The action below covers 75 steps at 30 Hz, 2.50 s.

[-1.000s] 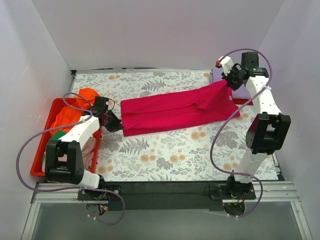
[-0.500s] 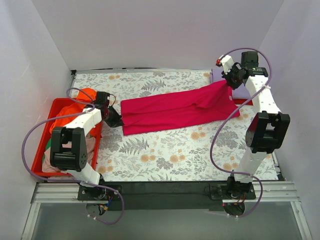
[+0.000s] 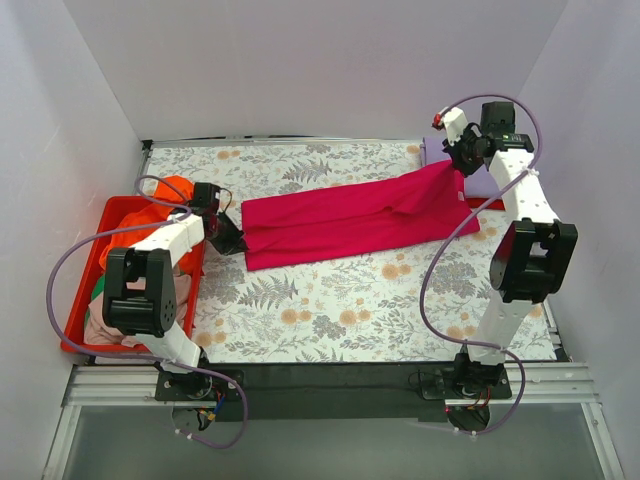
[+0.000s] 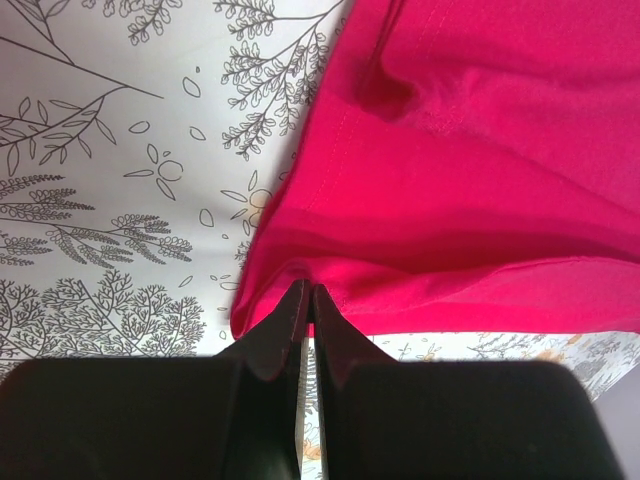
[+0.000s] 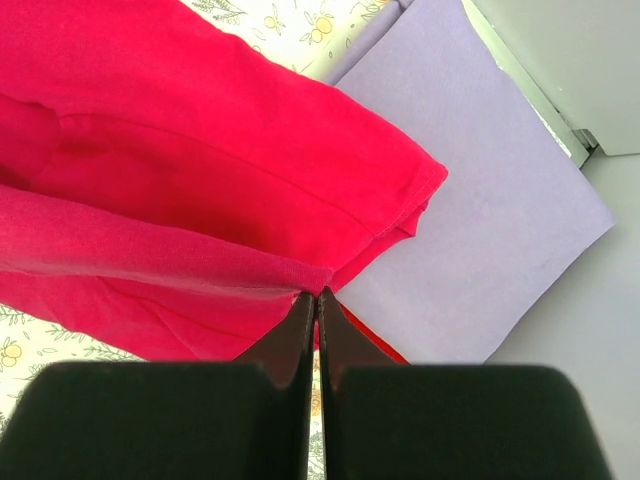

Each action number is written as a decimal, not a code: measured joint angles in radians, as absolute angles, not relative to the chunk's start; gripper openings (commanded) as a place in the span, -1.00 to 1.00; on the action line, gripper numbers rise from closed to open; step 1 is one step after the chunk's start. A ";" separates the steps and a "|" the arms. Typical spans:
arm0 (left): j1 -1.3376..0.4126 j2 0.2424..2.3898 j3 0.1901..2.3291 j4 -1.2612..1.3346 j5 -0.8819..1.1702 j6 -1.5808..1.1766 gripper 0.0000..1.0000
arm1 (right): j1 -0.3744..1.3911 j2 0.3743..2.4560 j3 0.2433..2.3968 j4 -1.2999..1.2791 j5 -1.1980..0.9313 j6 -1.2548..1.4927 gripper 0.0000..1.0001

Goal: Fold and stack the t-shirts
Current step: Fold the tshirt

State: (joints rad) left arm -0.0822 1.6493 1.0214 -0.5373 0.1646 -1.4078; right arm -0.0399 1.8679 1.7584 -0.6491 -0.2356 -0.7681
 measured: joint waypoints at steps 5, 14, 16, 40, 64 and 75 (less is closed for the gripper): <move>-0.077 1.649 1.021 -0.538 0.162 -1.408 -1.00 | -0.040 1.890 1.787 -0.647 -0.239 -0.755 -0.97; -0.073 1.644 1.021 -0.538 0.160 -1.409 -1.00 | -0.039 1.937 1.843 -0.643 -0.251 -0.707 -0.97; -0.073 1.642 1.021 -0.538 0.159 -1.410 -1.00 | -0.039 1.944 1.851 -0.640 -0.252 -0.698 -0.97; -0.028 1.451 1.022 -0.494 0.235 -1.328 0.46 | 0.020 2.167 1.927 -0.515 -0.205 -0.448 0.16; -0.022 0.962 0.772 -0.493 0.361 -1.175 0.68 | 0.218 1.964 1.605 -0.664 -0.270 -0.801 -0.44; -0.021 0.932 0.738 -0.493 0.403 -1.191 0.61 | 0.321 1.923 1.461 -0.667 -0.315 -0.891 0.25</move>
